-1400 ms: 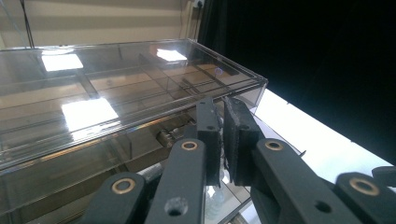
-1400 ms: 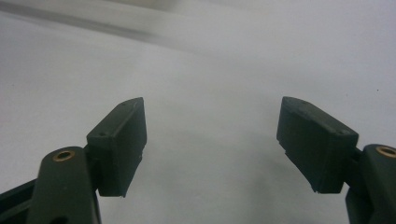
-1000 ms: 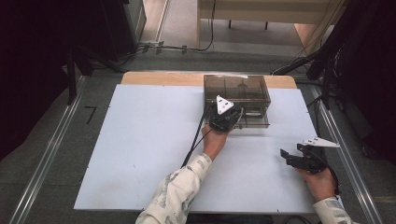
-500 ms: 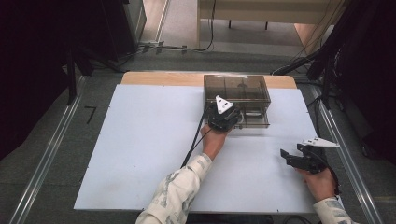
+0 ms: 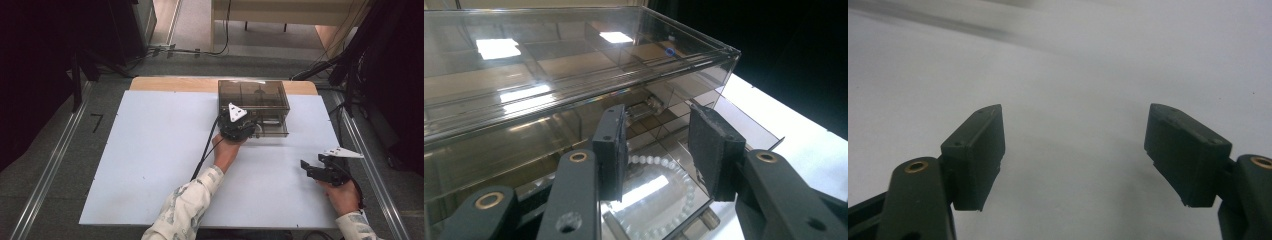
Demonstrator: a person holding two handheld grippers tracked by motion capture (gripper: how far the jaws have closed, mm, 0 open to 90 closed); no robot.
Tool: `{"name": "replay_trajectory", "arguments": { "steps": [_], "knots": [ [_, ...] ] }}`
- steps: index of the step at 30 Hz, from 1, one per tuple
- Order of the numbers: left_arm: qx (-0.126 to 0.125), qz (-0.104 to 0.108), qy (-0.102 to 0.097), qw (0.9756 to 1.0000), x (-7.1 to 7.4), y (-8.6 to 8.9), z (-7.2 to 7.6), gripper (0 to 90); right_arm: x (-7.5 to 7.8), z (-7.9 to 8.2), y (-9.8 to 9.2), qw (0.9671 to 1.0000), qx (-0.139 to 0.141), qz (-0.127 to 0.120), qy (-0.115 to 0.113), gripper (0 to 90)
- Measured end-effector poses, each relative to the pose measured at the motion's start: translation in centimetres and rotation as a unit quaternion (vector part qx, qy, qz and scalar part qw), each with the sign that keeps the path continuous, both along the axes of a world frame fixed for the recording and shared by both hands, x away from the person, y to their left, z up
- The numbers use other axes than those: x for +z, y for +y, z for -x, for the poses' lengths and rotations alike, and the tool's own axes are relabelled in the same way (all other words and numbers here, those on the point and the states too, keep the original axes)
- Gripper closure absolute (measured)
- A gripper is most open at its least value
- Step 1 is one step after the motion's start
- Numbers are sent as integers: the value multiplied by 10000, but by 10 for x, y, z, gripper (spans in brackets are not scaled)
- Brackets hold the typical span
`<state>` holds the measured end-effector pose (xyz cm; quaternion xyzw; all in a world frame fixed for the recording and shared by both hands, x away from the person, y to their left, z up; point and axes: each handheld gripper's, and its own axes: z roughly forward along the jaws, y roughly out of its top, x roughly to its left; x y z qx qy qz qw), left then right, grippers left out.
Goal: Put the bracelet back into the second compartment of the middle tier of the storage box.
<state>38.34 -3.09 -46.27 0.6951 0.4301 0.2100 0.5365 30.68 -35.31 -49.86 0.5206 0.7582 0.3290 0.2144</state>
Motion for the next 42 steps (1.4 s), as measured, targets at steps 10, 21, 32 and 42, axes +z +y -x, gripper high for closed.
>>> {"name": "replay_trajectory", "arguments": {
  "steps": [10, 21, 32, 42],
  "knots": [
    [98, -22, 22, 9999, 6, 17, 7, 482, -1, -1, 1, 10000, 3, 51, 1, 225],
    [168, -205, 69, 9996, 4, 26, 19, 378, -1, 0, 1, 10000, 1, 70, 1, 225],
    [190, -279, 32, 9994, 4, 34, 29, 339, -1, 0, 2, 10000, -12, 92, 15, 225],
    [320, -280, -14, 9991, 6, 51, 37, 336, -1, 0, 2, 9999, -16, 100, 24, 225]
  ]
}}
